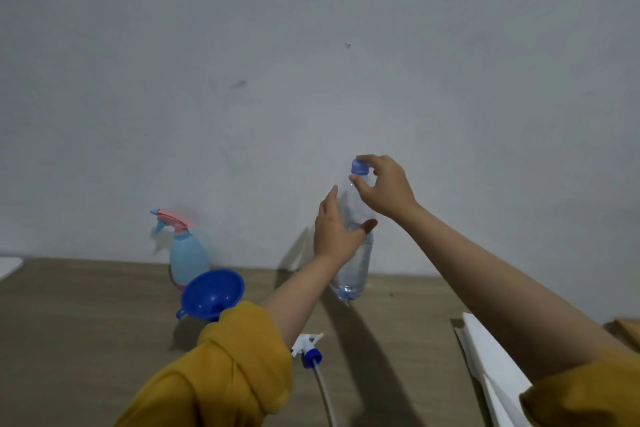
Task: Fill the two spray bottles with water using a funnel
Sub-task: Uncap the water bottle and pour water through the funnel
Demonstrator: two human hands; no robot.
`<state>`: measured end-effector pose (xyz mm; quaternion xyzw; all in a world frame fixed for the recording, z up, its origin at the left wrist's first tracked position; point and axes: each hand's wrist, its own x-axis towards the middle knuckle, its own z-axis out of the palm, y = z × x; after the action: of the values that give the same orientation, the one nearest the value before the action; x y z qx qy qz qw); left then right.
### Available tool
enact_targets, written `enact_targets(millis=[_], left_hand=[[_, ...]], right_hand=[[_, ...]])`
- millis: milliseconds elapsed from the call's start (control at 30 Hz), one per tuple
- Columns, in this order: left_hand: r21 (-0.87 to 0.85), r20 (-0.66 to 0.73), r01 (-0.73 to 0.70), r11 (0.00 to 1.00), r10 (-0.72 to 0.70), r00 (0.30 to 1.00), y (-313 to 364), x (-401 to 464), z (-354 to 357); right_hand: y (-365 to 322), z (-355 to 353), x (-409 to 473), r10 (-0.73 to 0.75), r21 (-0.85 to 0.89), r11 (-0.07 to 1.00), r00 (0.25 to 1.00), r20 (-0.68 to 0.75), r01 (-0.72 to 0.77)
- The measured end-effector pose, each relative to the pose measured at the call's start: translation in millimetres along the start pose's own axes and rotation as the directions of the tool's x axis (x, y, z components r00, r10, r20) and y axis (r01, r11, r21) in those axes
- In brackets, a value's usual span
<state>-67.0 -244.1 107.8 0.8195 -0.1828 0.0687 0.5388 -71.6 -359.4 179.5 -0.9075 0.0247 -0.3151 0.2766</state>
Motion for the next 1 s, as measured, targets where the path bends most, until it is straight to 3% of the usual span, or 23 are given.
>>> enact_targets(millis=[300,600,1000], left_hand=[[-0.025,-0.174,0.048,0.999,-0.052,0.983,12.2,5.3,12.8],[-0.008,-0.180,0.001,1.000,-0.003,0.984,29.0,-43.1,-7.9],[0.047,-0.131,-0.124,0.991,0.129,0.983,29.7,-121.9,-23.4]], right_hand=[[-5.2,4.6,-4.2,0.024,0.210,0.978,0.984,-0.176,0.014],[-15.7,-25.9,-50.2,-0.006,0.276,0.957,0.957,-0.291,0.090],[-34.3,-48.7,-115.5,-0.071,0.283,0.944,0.945,-0.318,0.167]])
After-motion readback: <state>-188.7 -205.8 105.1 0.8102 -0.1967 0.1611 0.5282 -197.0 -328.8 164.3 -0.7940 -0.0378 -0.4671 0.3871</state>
